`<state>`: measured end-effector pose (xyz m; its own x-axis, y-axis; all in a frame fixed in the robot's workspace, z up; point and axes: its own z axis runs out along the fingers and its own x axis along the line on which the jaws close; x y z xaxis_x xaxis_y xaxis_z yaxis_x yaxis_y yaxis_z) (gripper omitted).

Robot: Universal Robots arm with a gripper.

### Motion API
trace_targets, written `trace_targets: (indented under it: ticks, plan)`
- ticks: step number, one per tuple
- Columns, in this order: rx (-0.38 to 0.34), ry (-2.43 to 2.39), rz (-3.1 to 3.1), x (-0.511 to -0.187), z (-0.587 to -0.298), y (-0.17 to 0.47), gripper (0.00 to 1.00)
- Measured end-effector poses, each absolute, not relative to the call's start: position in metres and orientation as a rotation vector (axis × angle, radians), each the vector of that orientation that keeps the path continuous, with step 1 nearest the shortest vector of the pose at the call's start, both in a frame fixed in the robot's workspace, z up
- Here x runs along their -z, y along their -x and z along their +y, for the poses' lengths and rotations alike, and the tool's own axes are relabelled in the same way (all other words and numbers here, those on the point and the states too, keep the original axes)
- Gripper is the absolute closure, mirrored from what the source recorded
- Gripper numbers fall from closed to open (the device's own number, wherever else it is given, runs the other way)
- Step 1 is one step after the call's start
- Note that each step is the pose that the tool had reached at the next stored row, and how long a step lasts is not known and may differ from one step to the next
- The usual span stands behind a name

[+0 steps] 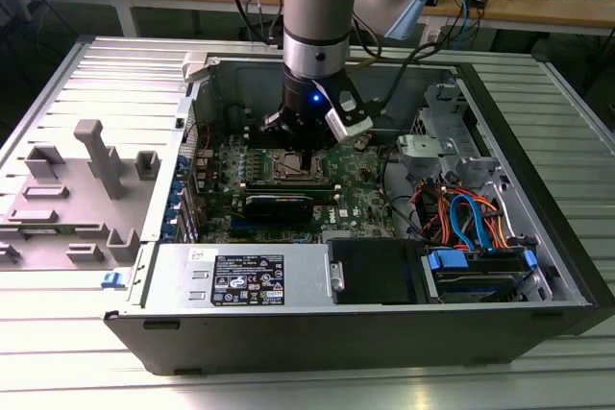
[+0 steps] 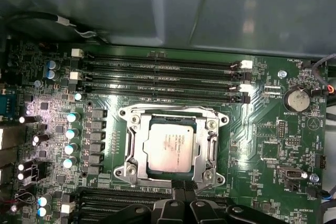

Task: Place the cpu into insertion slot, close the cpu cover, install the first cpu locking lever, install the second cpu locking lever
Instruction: 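Install the second cpu locking lever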

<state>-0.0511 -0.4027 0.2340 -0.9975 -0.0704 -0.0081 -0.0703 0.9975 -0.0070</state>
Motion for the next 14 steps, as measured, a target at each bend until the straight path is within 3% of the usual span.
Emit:
trace_targets:
  ticks: [14]
  plan:
    - [0.01, 0.11, 3.131, -0.2338, -0.4105, 0.0514, 0.89]
